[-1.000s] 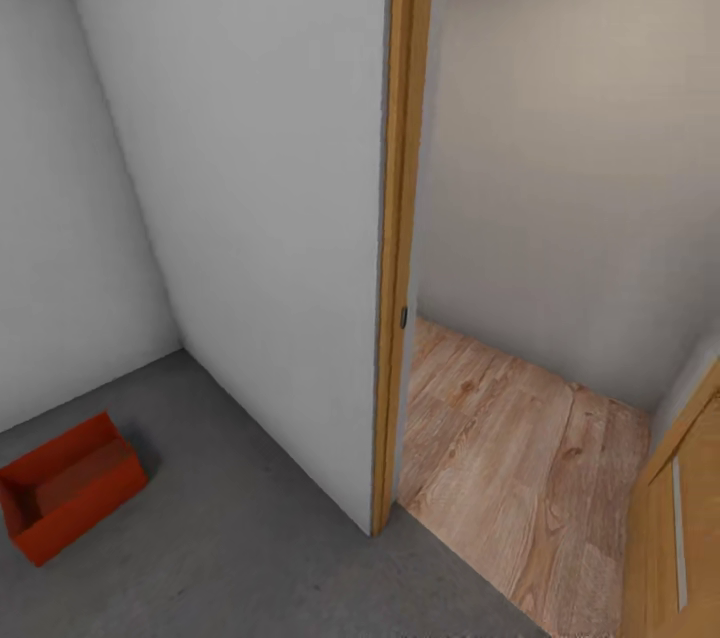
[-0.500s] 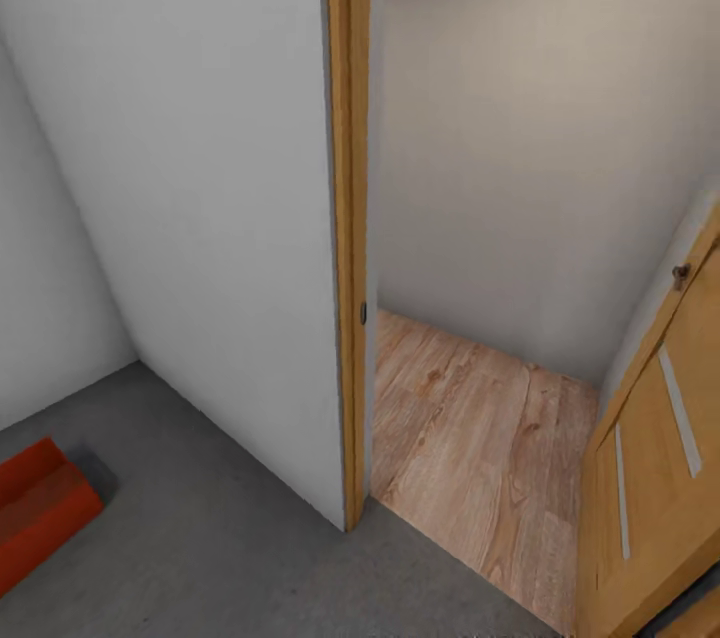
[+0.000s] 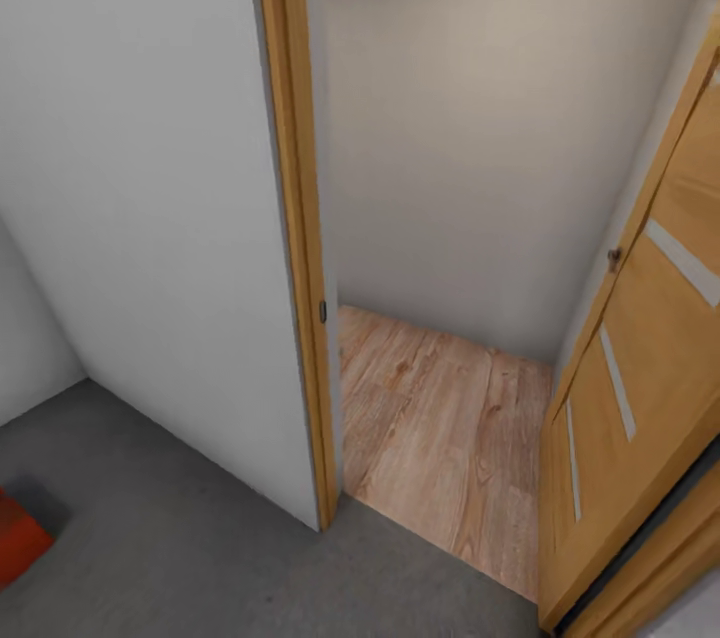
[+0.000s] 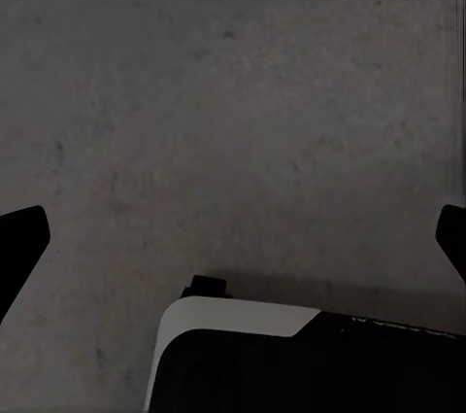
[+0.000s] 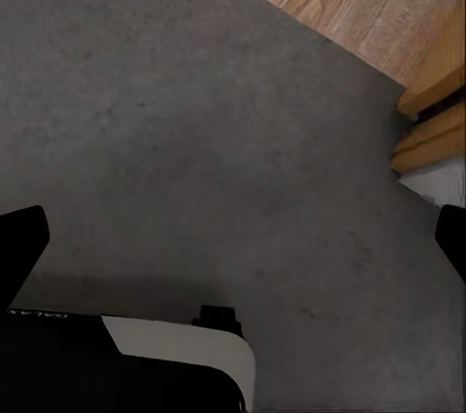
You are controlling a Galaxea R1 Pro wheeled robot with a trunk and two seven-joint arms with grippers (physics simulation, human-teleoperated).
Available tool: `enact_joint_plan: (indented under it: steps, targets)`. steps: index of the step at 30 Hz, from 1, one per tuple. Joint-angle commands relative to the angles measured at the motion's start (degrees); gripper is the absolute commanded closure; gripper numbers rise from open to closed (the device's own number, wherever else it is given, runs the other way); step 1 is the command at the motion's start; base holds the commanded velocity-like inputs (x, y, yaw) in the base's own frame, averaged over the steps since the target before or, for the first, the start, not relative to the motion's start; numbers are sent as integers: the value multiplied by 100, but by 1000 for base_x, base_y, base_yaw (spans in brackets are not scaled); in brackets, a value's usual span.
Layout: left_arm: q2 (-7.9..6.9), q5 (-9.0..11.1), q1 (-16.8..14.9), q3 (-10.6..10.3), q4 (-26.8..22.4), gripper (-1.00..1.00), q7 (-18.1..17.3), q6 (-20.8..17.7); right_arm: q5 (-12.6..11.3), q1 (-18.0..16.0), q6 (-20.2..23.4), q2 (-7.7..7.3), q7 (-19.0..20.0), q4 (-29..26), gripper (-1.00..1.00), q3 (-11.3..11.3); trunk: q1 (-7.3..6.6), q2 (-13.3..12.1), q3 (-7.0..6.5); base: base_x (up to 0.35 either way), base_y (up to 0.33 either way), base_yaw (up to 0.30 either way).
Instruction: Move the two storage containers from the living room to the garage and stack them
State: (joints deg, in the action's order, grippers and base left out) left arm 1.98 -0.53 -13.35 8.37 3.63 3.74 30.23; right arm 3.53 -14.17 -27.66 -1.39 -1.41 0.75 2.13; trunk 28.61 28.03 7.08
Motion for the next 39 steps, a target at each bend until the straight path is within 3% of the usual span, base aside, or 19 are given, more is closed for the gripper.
enact_joint_plan:
  steps: [1,8,24,39]
  targets:
    - [-2,-12,-10,16,23,-100,14,37,2,-6,-18,-5,-42,6,-100,5,3,11,15,0,0,-261]
    - [-4,-23,-10,16,32,-100,13,26,-322,-6,-12,-14,-468,4,-100,-101,3,11,45,0,0,-260]
    - [-15,-8,-10,16,33,-100,20,27,-332,-6,-11,-14,-492,4,-100,-90,3,11,110,0,0,-242]
    - [-25,-8,-10,24,33,-100,30,7,-316,-6,-11,-14,-492,4,-100,-90,3,11,117,232,96,-25]
